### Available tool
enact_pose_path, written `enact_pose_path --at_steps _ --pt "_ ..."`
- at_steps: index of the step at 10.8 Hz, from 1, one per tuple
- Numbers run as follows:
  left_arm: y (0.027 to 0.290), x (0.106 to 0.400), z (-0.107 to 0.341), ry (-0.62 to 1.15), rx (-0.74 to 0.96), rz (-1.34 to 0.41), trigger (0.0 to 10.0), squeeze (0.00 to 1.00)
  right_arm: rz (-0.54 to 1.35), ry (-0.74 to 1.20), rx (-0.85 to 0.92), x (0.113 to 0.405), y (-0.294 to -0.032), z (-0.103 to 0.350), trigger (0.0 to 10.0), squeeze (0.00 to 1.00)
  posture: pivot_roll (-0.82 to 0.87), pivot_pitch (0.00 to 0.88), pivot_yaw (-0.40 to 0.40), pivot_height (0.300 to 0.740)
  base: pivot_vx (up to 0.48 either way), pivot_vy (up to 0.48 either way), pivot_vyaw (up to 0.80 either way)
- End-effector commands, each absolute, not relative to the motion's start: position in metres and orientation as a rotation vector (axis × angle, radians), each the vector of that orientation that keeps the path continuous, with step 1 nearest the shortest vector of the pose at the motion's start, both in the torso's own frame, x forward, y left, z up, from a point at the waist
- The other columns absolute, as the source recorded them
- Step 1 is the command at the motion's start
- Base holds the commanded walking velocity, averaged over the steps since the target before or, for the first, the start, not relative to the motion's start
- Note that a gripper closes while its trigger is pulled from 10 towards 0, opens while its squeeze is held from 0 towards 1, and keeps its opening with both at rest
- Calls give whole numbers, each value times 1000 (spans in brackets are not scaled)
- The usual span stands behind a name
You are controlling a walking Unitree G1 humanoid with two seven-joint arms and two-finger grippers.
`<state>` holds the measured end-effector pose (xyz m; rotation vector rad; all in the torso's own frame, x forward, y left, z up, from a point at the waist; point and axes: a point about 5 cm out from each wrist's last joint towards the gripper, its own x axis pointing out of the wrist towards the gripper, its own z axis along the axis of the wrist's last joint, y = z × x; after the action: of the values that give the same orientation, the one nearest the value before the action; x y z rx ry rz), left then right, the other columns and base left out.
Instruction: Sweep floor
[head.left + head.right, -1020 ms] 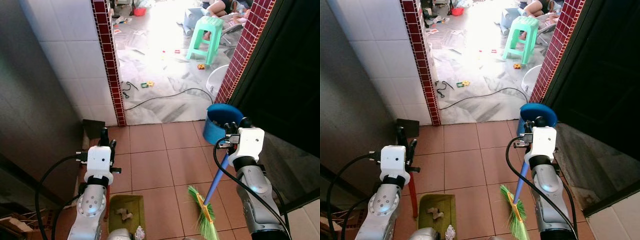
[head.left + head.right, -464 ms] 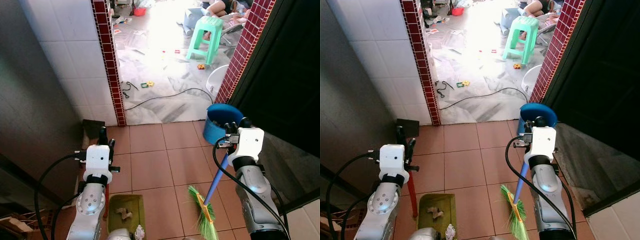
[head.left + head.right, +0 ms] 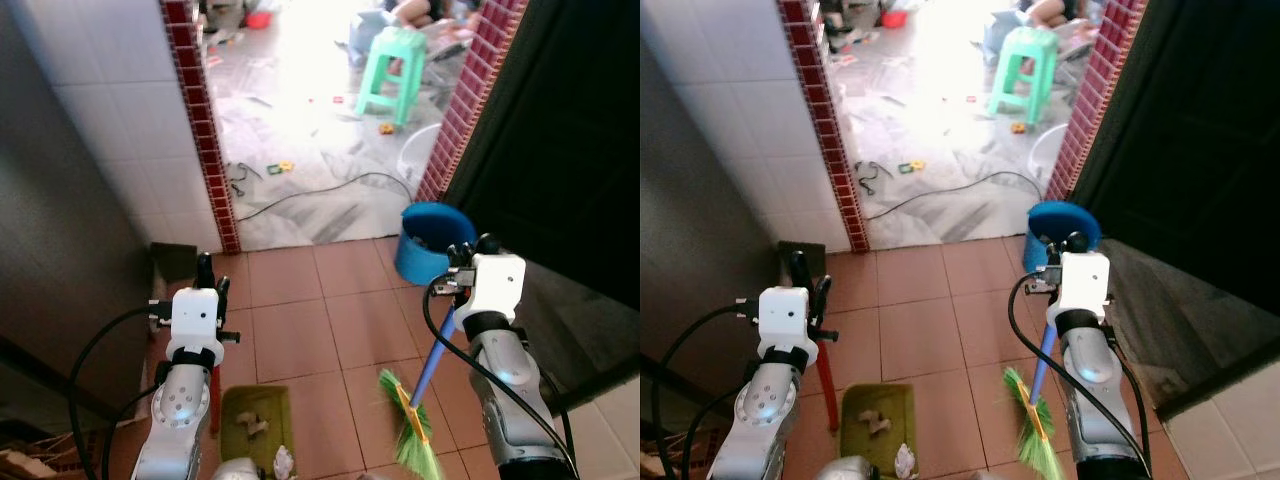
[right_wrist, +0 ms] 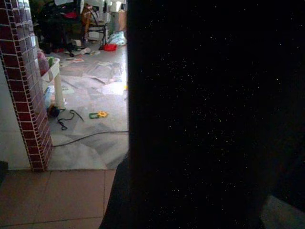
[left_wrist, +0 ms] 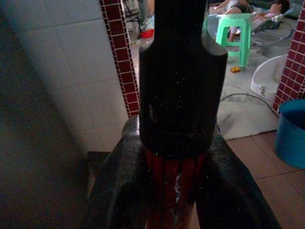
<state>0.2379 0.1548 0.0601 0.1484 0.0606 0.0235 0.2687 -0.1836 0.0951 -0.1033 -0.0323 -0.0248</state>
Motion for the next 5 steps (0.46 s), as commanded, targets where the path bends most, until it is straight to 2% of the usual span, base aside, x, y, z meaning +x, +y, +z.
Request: enact_pose_path --at_steps 1,5 --pt "155 242 69 19 161 18 10000 0 -37 38 -112 265 -187 83 10000 0 -57 0 -11 740 0 0 0" --pt "155 243 68 22 160 14 10000 0 -44 41 -119 264 -187 82 10000 0 -61 0 -7 740 0 0 0"
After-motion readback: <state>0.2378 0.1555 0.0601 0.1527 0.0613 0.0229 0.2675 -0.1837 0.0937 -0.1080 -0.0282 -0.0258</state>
